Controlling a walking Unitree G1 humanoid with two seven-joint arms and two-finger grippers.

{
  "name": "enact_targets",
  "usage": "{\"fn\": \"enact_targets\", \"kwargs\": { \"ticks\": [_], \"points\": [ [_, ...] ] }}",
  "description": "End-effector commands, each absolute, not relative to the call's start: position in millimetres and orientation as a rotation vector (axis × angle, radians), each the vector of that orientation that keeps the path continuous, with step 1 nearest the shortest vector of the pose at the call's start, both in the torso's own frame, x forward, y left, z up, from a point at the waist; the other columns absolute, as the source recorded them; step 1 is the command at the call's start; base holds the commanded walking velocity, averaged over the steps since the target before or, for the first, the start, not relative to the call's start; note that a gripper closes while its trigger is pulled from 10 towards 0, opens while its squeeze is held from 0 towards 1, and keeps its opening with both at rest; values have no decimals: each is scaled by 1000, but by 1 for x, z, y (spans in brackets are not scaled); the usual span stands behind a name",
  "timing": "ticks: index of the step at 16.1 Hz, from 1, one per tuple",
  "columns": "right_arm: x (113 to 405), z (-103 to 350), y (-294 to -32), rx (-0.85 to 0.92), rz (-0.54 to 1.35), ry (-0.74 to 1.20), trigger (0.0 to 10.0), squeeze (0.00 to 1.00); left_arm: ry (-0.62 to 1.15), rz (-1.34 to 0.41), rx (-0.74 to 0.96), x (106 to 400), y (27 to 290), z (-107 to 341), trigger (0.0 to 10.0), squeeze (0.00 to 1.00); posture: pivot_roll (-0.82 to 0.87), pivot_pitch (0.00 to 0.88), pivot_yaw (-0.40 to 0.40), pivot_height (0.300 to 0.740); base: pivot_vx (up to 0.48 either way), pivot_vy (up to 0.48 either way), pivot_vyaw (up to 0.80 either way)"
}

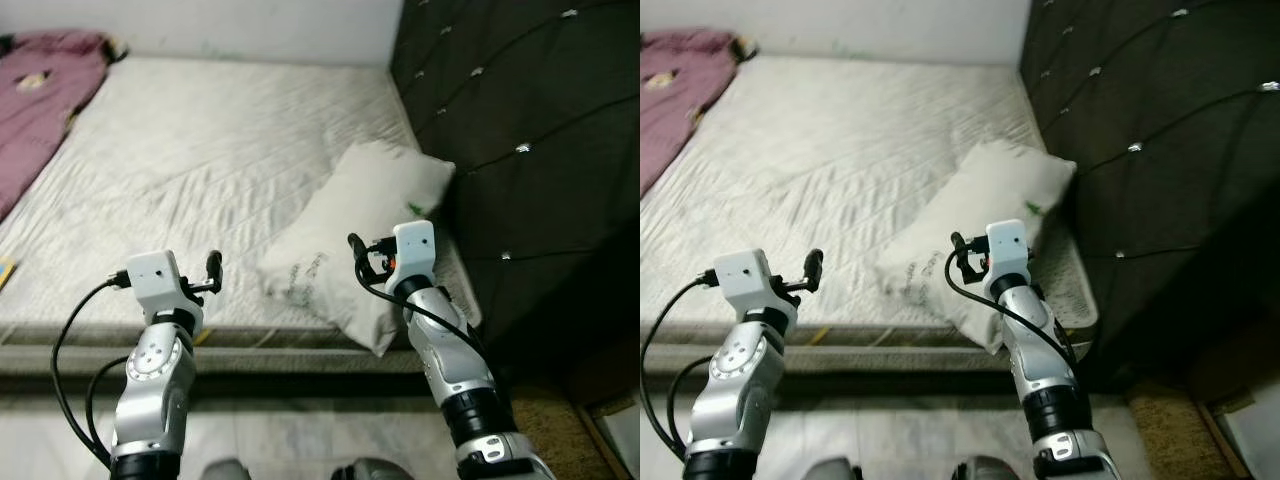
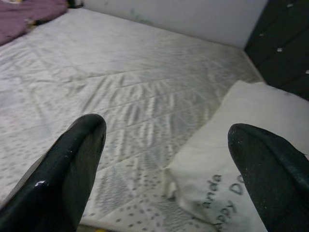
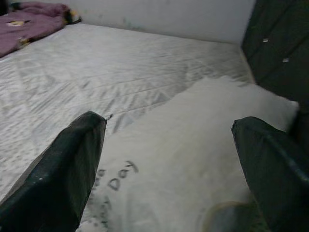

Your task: Clean up the room

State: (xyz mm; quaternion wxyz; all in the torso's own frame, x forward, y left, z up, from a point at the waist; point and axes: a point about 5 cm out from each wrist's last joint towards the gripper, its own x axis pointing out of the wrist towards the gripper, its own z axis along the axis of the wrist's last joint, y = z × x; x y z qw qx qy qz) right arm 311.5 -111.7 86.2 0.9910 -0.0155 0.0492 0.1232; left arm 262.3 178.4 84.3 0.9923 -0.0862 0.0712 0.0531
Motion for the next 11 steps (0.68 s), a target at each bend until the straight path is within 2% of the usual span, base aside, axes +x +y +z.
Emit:
{"fn": "enact_targets", "kwargs": {
  "ticks": [1,9,11],
  "points": [
    [313,88,-113,-29,239,94,10000,0,129,99,-171,263,178,88,10000,0,-60,0,-42,740,334,0,0],
    [315,90,-113,-30,237,89,10000,0,129,98,-173,265,178,88,10000,0,-63,0,-41,740,343,0,0],
    [315,92,-117,-17,227,85,10000,0,134,102,-170,265,179,88,10000,0,-54,0,-40,740,0,0,0]
  ]
}}
